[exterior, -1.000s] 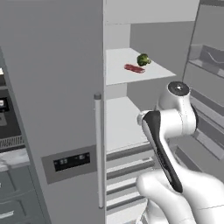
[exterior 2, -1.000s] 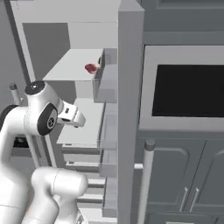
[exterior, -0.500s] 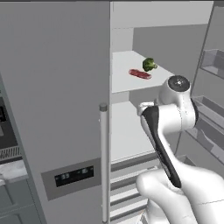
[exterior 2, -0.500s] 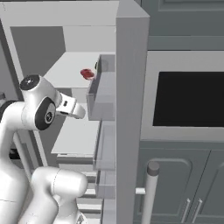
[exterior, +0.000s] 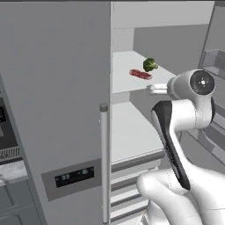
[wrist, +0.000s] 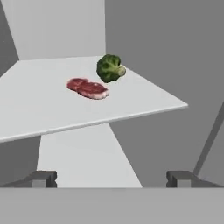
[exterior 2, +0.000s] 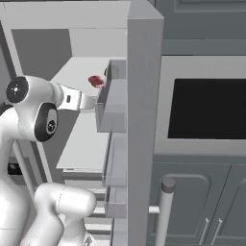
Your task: Open the fridge, remove the banana, broccoli, and steak, and place them on any counter.
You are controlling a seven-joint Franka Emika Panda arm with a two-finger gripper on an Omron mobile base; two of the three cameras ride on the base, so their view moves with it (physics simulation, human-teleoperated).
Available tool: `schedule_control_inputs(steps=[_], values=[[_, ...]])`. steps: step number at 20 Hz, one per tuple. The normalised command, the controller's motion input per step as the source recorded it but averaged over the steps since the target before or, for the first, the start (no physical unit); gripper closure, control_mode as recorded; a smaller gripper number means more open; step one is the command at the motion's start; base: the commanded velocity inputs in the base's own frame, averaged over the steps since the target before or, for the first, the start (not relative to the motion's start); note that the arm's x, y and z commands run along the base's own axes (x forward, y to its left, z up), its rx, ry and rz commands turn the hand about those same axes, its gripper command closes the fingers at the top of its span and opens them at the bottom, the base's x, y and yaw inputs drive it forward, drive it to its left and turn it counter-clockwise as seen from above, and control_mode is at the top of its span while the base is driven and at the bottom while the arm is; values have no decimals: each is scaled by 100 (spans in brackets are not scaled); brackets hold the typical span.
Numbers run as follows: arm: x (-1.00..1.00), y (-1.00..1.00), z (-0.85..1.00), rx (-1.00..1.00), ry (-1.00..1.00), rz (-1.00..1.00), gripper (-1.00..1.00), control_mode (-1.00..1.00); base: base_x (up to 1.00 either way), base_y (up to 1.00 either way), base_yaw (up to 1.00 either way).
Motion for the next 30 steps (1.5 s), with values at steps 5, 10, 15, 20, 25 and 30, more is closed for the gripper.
schedule_control_inputs(steps=[5, 10, 15, 20, 25, 30], values=[[75, 0, 89, -1, 0, 0, -100, -100, 0, 0, 0], [70, 0, 54, -2, 2, 0, -100, -100, 0, 0, 0], [90, -12, -16, -6, 5, 0, -100, -100, 0, 0, 0], [77, -35, -47, 0, 7, 0, -100, -100, 0, 0, 0], [82, -27, -31, 0, 8, 0, -100, -100, 0, 0, 0], [73, -25, -12, 0, 4, 0, -100, -100, 0, 0, 0]])
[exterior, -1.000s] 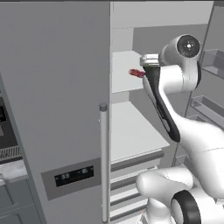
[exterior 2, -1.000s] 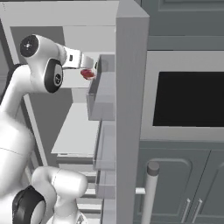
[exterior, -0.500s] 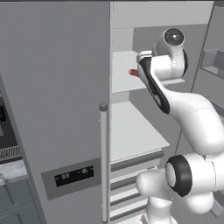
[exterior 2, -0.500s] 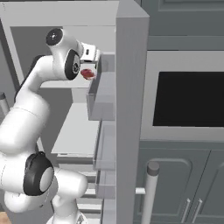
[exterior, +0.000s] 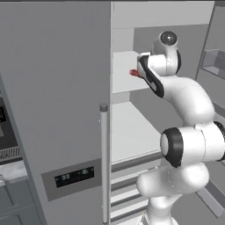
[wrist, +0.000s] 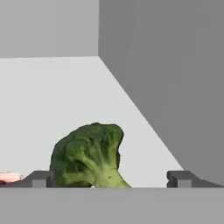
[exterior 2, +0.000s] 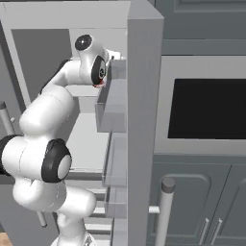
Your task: Open the fridge, remove the banana, broccoli, and steak, and place them on any counter.
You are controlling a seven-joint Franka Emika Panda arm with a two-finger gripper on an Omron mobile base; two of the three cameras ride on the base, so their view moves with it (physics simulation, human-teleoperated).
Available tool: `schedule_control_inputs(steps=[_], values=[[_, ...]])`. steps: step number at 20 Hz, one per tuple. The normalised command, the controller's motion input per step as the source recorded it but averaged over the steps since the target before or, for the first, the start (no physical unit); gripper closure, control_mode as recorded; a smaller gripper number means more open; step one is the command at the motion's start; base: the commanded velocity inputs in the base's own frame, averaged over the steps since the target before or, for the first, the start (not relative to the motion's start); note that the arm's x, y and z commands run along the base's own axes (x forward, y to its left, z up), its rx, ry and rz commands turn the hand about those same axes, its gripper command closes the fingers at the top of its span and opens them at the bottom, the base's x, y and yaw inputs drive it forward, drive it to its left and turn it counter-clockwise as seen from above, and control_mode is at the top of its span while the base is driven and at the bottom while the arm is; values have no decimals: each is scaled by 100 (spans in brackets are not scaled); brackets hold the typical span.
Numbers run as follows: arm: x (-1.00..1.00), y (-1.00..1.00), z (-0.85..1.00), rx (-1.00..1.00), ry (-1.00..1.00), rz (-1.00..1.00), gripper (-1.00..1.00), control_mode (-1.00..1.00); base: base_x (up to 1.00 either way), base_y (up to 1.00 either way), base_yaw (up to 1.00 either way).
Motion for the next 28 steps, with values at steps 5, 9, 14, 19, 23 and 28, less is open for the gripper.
schedule_control_inputs(steps=[5, 9, 14, 19, 23, 28], values=[[50, -11, -19, 0, 5, 0, -100, -100, 0, 0, 0], [5, 0, -35, 0, 6, 0, -100, -100, 0, 0, 0], [-33, 0, -57, 0, 0, 0, -100, -100, 0, 0, 0], [-8, 0, -61, 0, 0, 0, -100, -100, 0, 0, 0], [39, -9, -50, 0, 0, 0, -100, -100, 0, 0, 0], [14, -3, -75, 0, 5, 1, -100, -100, 0, 0, 0]])
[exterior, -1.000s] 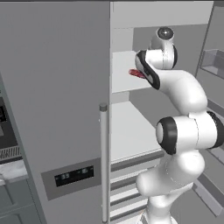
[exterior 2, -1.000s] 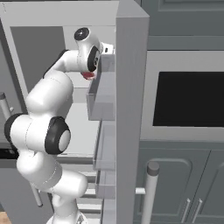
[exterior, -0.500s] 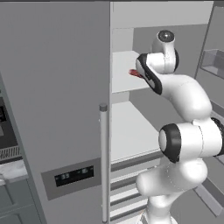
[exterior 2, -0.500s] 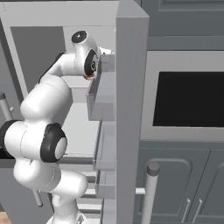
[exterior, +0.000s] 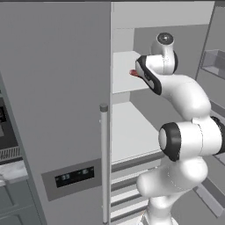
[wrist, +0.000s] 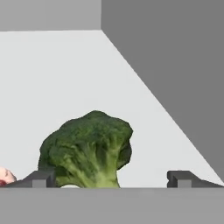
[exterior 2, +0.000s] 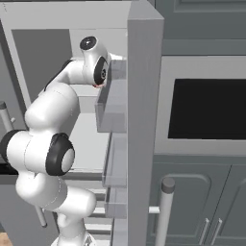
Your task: Open the fridge, remove the banana, broccoli, and steak, and place them on any counter.
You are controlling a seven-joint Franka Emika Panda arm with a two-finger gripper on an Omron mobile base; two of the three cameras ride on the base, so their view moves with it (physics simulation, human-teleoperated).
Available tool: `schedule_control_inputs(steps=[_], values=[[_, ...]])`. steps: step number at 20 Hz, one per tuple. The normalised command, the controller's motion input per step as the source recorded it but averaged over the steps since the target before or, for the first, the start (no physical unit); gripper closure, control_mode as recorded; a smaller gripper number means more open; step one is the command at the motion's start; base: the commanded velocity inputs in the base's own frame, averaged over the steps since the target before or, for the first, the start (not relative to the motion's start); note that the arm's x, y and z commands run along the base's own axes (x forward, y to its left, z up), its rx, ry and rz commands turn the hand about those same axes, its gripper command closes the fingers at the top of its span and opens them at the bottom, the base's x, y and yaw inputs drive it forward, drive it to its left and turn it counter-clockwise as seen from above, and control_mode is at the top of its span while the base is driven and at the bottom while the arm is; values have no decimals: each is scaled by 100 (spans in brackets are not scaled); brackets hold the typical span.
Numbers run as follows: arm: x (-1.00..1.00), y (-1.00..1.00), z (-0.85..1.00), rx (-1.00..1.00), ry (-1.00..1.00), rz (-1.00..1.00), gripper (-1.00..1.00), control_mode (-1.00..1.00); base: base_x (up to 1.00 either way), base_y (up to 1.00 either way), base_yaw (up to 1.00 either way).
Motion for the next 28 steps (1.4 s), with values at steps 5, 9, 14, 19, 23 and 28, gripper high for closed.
schedule_control_inputs(steps=[5, 9, 14, 19, 23, 28], values=[[-3, 0, -100, 0, 12, 0, -100, -100, 0, 0, 0], [10, 0, -83, 0, 5, 2, 100, -100, 0, 0, 0], [0, 0, -33, 0, -4, 4, 100, -100, 0, 0, 0], [-39, 0, 2, 0, -30, 1, 100, -100, 0, 0, 0], [-94, -1, 16, -1, -35, 0, 100, -100, 0, 0, 0], [-100, 1, 59, 0, -19, 0, 100, -100, 0, 0, 0]])
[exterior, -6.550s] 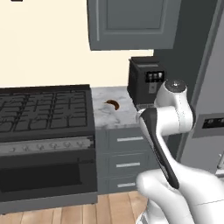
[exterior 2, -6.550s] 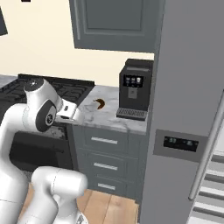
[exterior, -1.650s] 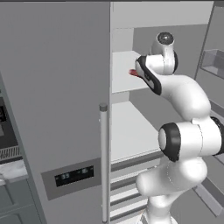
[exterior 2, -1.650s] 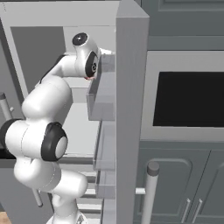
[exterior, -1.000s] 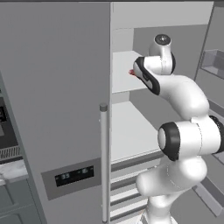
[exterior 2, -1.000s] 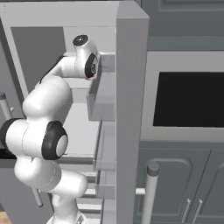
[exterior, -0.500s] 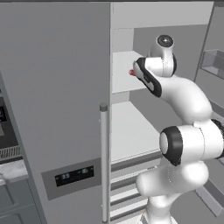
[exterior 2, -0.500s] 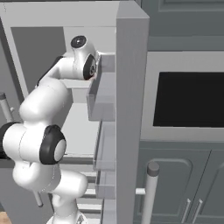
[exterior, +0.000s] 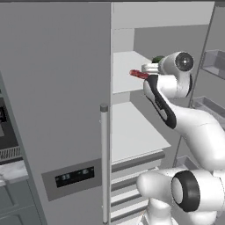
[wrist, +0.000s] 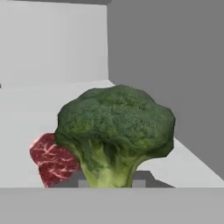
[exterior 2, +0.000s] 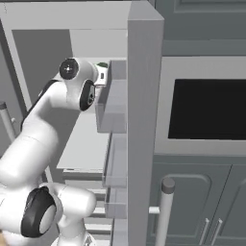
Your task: Open the fridge, remove the banana, broccoli, and steak, and place them on any counter.
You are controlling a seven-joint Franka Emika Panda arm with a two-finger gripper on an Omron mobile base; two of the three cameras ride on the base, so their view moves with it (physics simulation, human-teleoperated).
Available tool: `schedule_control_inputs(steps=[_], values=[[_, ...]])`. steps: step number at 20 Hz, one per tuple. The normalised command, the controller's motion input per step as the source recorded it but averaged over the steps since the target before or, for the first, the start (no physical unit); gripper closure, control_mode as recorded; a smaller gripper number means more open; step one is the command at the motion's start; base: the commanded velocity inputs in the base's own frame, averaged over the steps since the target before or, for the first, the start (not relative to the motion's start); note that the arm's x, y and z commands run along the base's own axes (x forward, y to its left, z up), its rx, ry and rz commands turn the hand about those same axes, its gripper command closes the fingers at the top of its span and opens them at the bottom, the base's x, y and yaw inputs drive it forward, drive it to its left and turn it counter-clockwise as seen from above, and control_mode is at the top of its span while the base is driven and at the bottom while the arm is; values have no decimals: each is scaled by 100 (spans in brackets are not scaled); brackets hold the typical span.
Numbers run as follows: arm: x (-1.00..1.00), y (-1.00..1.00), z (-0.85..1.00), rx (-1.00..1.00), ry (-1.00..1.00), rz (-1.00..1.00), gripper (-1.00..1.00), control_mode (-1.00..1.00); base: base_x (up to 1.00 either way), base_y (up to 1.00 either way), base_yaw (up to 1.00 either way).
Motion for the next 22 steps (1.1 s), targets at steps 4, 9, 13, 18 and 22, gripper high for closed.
schedule_control_inputs(steps=[4, 9, 13, 18, 22], values=[[-100, 20, 83, 1, 0, 0, 100, -100, 0, 0, 0], [-100, 22, 29, 6, 9, 0, 100, -100, 0, 0, 0], [-100, 27, -9, 10, 14, 0, 100, -100, 0, 0, 0], [-100, 27, -51, 6, 15, 0, 100, -100, 0, 0, 0], [-50, 11, -30, 0, 4, 0, 100, 100, -50, 5, 0]])
